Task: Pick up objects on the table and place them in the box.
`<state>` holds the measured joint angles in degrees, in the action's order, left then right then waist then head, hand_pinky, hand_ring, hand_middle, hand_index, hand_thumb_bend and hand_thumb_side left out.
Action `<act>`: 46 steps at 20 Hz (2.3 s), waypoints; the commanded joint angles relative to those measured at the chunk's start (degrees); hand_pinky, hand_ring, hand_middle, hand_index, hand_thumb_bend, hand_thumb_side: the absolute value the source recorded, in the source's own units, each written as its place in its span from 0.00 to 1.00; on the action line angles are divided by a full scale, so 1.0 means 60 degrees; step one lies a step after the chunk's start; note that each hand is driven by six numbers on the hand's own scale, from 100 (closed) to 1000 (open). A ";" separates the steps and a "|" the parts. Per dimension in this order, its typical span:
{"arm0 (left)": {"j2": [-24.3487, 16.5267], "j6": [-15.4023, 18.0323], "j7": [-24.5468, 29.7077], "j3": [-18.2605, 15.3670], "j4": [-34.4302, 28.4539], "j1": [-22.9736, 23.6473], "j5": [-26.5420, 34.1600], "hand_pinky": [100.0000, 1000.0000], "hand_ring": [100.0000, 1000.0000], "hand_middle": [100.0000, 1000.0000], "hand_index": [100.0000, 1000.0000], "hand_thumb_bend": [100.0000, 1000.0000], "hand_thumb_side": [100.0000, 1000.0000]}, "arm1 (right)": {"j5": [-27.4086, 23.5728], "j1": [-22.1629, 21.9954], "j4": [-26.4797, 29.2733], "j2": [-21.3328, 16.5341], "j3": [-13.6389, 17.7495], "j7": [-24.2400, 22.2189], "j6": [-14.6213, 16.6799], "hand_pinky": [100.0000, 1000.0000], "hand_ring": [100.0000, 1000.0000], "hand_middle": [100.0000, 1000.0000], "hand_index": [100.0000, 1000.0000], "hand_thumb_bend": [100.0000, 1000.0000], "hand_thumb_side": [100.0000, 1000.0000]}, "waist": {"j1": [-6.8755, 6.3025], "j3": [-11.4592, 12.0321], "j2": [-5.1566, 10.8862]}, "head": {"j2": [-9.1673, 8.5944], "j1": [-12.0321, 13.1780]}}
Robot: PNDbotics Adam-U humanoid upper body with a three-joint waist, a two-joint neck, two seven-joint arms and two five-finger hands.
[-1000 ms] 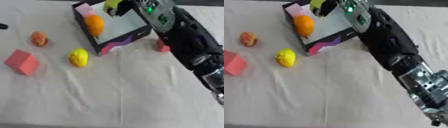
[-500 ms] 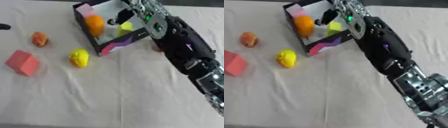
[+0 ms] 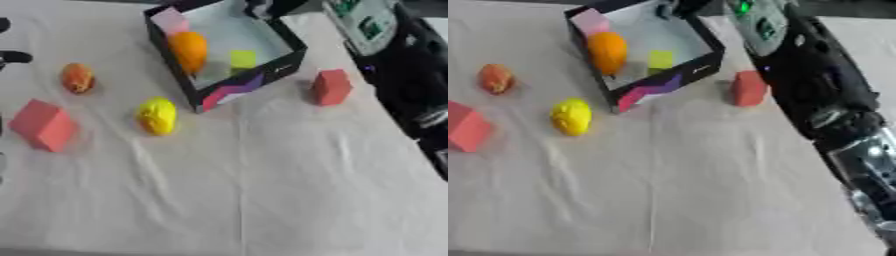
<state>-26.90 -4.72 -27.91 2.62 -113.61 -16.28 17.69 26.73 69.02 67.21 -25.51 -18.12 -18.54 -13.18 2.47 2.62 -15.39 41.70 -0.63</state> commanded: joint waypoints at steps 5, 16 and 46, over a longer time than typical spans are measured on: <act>-0.0366 -0.0038 -0.0064 -0.0164 -0.0164 0.0109 -0.0107 0.47 0.77 0.71 0.72 0.24 0.77 | -0.1321 -0.0641 0.1275 -0.2120 0.0030 -0.1210 0.0330 0.84 0.83 0.82 0.89 0.48 0.16 | 0.0030 -0.0137 0.0270 | 0.0015 0.0164; -0.0420 0.0033 -0.0112 -0.0201 -0.0164 0.0064 -0.0167 0.47 0.77 0.71 0.72 0.24 0.77 | -0.1312 -0.2016 0.2645 -0.3703 -0.0411 -0.3411 0.1395 0.86 0.86 0.84 0.90 0.46 0.18 | 0.0070 -0.0105 0.0241 | -0.0043 0.0181; -0.0396 -0.0003 0.0006 -0.0105 -0.0164 -0.0052 -0.0079 0.47 0.77 0.71 0.72 0.23 0.77 | 0.0110 -0.2016 0.1094 -0.2706 -0.1425 -0.4345 0.2719 0.86 0.86 0.84 0.90 0.48 0.21 | 0.0032 -0.0038 0.0147 | -0.0067 0.0196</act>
<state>-27.87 -4.84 -28.06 2.04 -113.61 -15.74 17.19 26.79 55.72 74.13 -40.97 -27.05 -44.78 2.69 2.94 2.40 -15.35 41.68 0.48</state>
